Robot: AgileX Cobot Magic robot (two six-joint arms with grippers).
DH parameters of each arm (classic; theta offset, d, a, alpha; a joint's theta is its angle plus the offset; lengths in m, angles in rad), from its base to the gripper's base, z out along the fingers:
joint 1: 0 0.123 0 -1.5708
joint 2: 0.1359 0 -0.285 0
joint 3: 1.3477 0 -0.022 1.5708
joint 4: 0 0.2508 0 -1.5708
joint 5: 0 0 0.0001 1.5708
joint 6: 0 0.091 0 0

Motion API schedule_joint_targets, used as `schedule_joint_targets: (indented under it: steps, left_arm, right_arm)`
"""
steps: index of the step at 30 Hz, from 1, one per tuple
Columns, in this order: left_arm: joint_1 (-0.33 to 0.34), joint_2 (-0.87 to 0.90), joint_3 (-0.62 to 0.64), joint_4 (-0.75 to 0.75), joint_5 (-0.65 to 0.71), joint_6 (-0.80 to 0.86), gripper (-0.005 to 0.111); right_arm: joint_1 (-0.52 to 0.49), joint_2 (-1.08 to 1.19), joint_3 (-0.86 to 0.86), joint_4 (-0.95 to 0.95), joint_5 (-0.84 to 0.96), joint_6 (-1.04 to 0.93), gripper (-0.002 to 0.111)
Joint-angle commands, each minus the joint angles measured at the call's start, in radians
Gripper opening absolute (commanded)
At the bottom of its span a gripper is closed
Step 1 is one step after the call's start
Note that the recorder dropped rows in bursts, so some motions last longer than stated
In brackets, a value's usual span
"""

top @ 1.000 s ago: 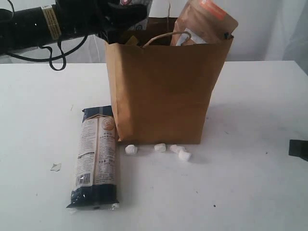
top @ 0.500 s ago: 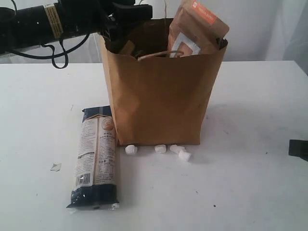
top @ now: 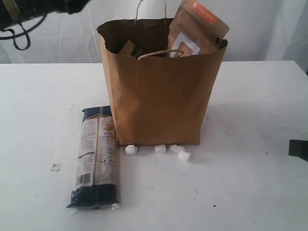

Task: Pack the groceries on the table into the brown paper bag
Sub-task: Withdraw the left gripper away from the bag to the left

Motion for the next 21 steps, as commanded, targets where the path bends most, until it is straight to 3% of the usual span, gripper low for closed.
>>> schedule_joint_targets:
  steps: [1,5,9,11,14,17,21]
  left_arm:
    - [0.136,-0.059,-0.004,0.006,-0.023,-0.102,0.035]
    - [0.261,-0.089,-0.004,0.023,-0.023,-0.189,0.004]
    - [0.343,-0.11,-0.002,0.101,-0.023,-0.311,0.0]
    - [0.353,-0.118,-0.002,0.173,0.108,-0.397,0.0]
    - [0.345,-0.132,0.007,0.322,0.438,-0.557,0.0]
    - [0.337,-0.149,0.044,0.54,0.756,-0.974,0.0]
    - [0.337,-0.181,0.145,0.568,0.924,-0.972,0.0]
  right_arm:
    - [-0.004,0.001,0.003,0.001,-0.002,-0.005,0.0]
    - [-0.004,0.001,0.003,0.001,-0.002,-0.005,0.0]
    - [-0.004,0.001,0.003,0.001,-0.002,-0.005,0.0]
    - [-0.004,0.001,0.003,0.001,-0.002,-0.005,0.0]
    - [-0.004,0.001,0.003,0.001,-0.002,-0.005,0.0]
    - [-0.004,0.001,0.003,0.001,0.001,-0.045,0.0]
    - [-0.004,0.001,0.003,-0.001,0.003,-0.095,0.0]
